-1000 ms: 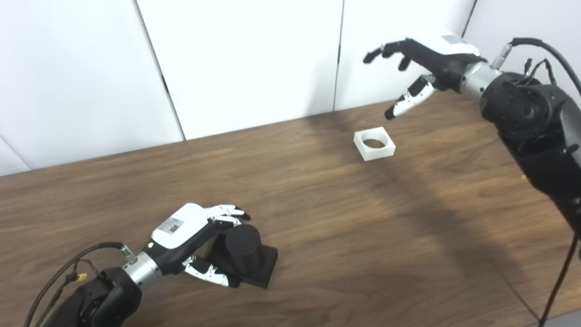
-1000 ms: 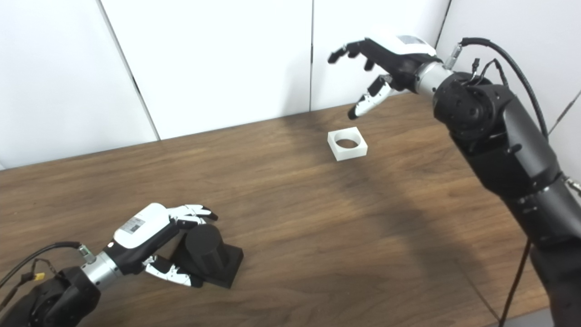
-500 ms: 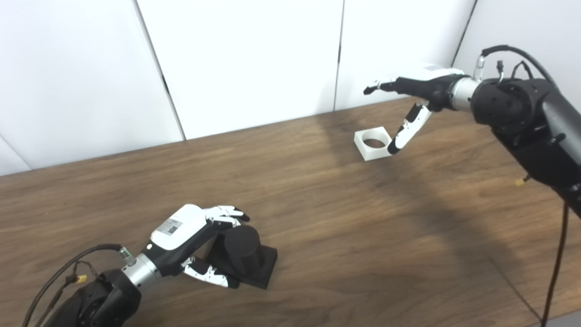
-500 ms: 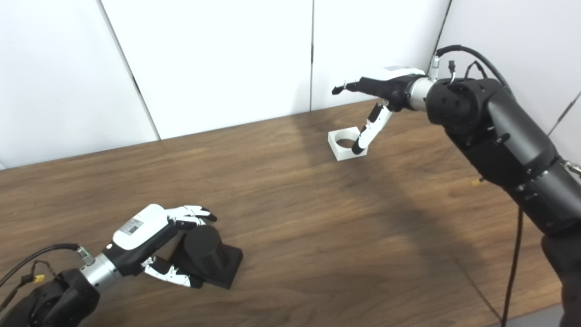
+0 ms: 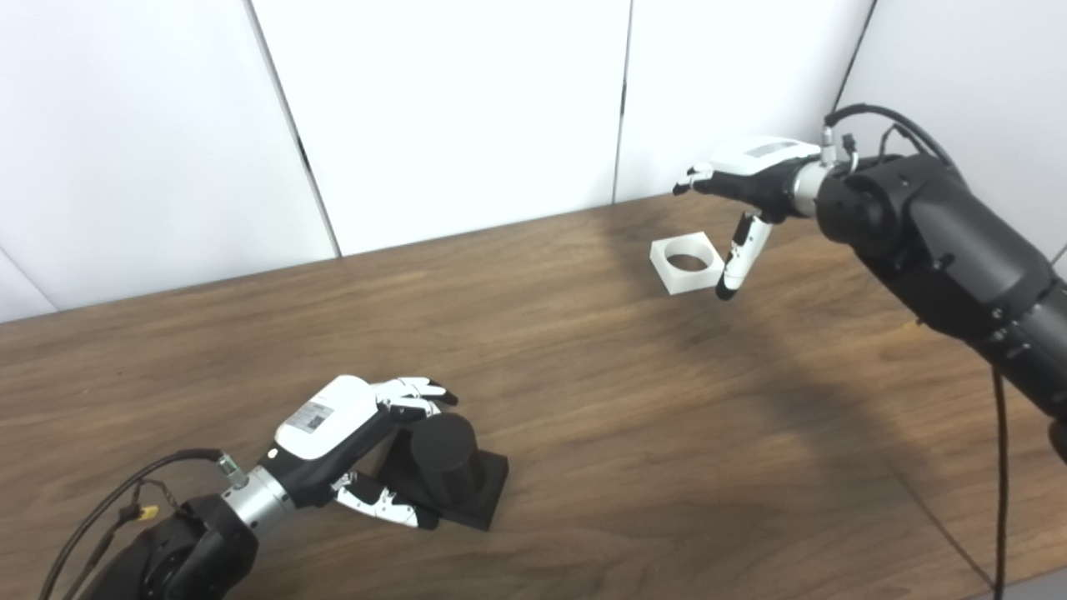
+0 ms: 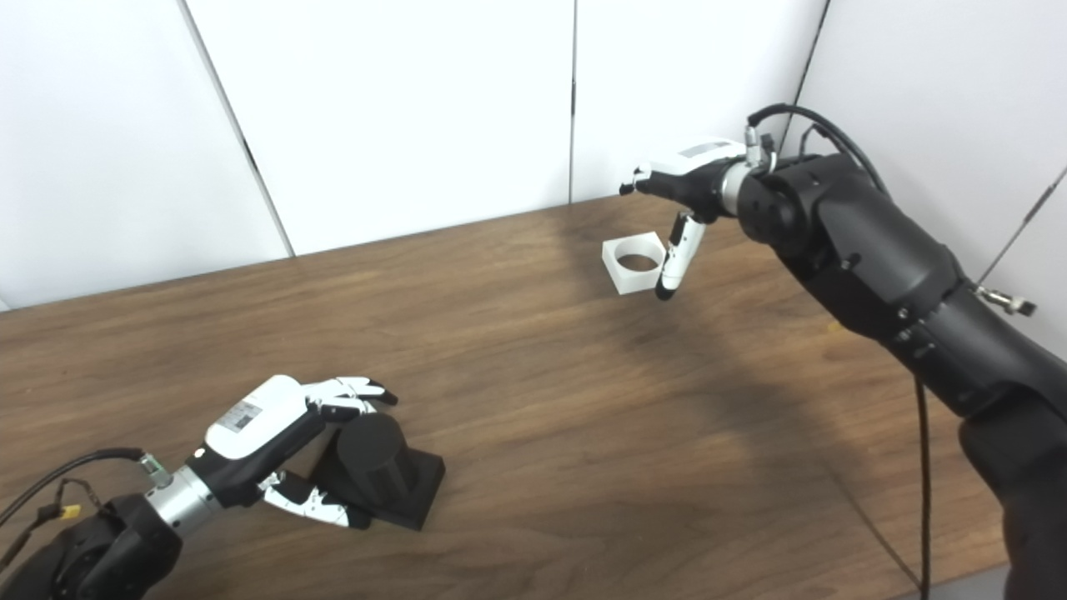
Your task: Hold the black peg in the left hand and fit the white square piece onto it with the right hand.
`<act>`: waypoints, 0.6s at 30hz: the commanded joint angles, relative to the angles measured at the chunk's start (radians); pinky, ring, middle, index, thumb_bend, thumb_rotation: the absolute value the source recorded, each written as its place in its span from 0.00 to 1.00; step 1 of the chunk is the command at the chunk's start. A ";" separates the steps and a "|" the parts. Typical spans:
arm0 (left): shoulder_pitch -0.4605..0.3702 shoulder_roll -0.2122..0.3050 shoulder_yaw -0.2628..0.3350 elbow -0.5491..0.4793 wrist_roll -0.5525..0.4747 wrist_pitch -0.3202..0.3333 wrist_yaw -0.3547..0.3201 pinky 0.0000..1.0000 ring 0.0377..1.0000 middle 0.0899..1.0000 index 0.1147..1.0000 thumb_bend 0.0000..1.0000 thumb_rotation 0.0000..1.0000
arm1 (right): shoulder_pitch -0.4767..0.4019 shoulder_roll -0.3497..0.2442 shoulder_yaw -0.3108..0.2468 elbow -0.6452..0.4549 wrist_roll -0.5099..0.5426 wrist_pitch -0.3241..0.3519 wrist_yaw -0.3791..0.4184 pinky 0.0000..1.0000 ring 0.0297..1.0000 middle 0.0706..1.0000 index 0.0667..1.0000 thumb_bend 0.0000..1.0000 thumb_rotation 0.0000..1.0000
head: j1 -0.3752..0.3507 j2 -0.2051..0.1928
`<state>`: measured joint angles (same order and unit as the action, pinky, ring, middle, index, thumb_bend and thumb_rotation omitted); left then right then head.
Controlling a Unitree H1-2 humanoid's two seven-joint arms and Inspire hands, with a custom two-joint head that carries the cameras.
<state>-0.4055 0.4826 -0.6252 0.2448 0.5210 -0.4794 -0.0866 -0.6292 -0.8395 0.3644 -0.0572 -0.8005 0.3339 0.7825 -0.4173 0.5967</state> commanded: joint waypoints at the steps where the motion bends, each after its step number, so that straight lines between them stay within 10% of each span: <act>1: 0.024 0.044 -0.017 0.039 0.048 0.010 -0.056 0.72 0.85 0.81 0.42 0.52 0.05 | -0.067 -0.012 -0.011 0.010 -0.036 -0.025 -0.022 0.95 1.00 1.00 0.95 1.00 0.32 | -0.001 0.002; 18: 0.024 0.036 -0.019 0.046 0.055 0.010 -0.054 0.73 0.86 0.81 0.42 0.52 0.06 | -0.066 0.062 -0.024 0.156 -0.101 -0.078 -0.143 0.86 0.95 0.97 0.93 0.93 0.31 | 0.014 0.003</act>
<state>-0.4033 0.4814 -0.6203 0.2448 0.5212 -0.4794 -0.0921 -0.6524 -0.7663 0.3645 0.1071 -0.8863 0.2673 0.6797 -0.4034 0.5983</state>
